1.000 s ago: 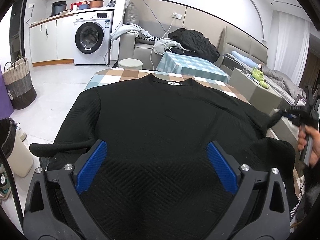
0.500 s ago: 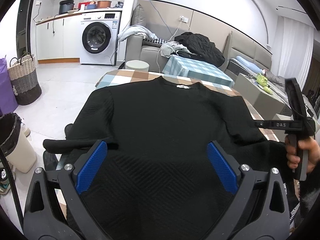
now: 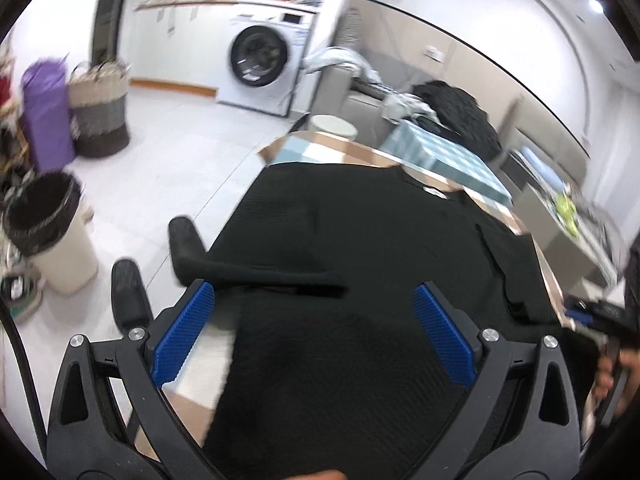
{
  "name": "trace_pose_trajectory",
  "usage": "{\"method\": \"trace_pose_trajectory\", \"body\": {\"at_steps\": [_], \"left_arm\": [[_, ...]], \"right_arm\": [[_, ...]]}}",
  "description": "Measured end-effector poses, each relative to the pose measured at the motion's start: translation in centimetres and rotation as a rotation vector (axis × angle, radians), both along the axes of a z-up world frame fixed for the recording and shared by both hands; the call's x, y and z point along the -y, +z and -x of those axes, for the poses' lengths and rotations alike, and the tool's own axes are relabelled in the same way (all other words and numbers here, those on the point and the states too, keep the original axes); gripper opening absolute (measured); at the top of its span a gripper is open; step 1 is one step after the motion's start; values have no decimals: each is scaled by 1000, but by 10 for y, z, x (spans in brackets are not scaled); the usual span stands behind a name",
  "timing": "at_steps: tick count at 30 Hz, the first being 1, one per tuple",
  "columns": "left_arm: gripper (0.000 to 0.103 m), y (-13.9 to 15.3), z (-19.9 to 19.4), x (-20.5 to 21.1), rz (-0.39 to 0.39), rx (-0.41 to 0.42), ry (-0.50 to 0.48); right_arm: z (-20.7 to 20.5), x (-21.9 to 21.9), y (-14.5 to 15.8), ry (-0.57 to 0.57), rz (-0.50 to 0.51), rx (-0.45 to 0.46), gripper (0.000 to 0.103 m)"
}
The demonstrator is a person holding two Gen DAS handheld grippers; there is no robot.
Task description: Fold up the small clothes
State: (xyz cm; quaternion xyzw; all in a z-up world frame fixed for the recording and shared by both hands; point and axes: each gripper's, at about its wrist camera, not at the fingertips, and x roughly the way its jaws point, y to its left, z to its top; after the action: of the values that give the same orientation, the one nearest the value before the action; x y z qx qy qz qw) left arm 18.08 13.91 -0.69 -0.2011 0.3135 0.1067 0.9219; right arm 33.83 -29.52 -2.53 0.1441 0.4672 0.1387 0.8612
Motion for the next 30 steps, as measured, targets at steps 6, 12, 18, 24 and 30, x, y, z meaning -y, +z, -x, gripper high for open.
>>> {"method": "trace_pose_trajectory", "body": {"at_steps": [6,12,18,24,30], "left_arm": [[73,-15,12,-55,194,-29,94],[72,-42,9,-91,348,-77,167],[63,-69,-19,-103,428,-121,226],[4,-65,-43,-106,342,-83,301],[3,-3,-79,-61,78,40,185]], "right_arm": [[25,5,19,-22,-63,60,67],[33,7,9,-41,-94,31,67],[34,13,3,-64,-110,15,67],[35,14,-1,-80,-111,6,67],[36,19,-4,-97,-120,2,67]]}}
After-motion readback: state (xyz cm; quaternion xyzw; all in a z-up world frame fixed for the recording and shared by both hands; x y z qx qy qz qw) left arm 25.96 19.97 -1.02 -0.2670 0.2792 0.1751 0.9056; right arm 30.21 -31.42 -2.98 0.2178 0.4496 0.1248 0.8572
